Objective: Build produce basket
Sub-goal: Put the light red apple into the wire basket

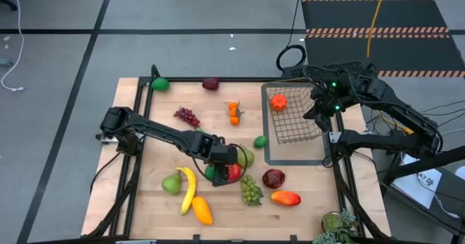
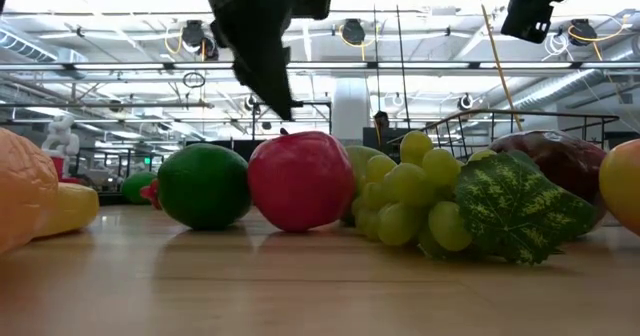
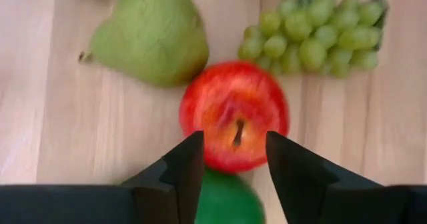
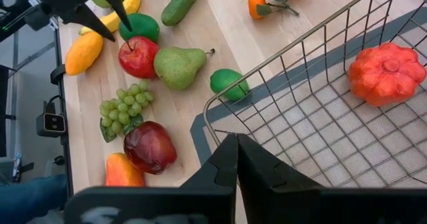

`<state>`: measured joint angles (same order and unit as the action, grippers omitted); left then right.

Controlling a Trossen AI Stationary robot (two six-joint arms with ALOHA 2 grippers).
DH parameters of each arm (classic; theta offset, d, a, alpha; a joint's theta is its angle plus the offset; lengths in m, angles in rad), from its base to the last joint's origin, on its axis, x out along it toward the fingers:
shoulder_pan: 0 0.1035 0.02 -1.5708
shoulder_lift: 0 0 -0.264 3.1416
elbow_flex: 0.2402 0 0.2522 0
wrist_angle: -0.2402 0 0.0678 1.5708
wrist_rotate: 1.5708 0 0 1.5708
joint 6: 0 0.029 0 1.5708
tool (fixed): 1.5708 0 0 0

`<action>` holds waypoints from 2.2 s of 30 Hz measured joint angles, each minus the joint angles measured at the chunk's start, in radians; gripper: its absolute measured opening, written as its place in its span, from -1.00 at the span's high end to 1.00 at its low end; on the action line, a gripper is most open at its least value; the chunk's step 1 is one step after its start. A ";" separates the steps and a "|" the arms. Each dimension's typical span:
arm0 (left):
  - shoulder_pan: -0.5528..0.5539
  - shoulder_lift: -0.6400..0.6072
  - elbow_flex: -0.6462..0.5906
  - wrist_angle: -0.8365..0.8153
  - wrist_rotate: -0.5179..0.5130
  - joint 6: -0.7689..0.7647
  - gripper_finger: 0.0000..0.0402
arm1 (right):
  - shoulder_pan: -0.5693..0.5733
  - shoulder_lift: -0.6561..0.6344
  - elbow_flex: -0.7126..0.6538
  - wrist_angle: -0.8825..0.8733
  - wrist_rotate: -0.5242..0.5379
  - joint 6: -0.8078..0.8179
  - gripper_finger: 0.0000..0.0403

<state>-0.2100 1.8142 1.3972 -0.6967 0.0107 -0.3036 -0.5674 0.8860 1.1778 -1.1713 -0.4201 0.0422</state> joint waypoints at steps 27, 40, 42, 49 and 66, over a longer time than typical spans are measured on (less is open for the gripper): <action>-0.006 0.032 -0.006 0.010 0.015 0.096 0.42 | 0.000 0.000 0.000 0.018 0.004 0.012 1.00; -0.008 0.032 -0.053 0.058 0.018 0.116 0.42 | 0.000 0.000 0.000 0.020 0.006 0.017 1.00; -0.008 0.032 -0.057 0.077 0.018 0.111 0.42 | 0.000 0.000 0.000 0.020 0.007 0.017 1.00; -0.008 0.032 -0.058 0.105 0.017 0.107 0.42 | 0.000 0.000 0.000 0.035 0.008 0.017 1.00; -0.008 0.032 -0.070 0.125 0.018 0.101 0.42 | 0.000 0.000 0.000 0.046 0.008 0.014 1.00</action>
<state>-0.2184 1.8458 1.3273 -0.5717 0.0286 -0.2027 -0.5674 0.8864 1.1778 -1.1255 -0.4122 0.0563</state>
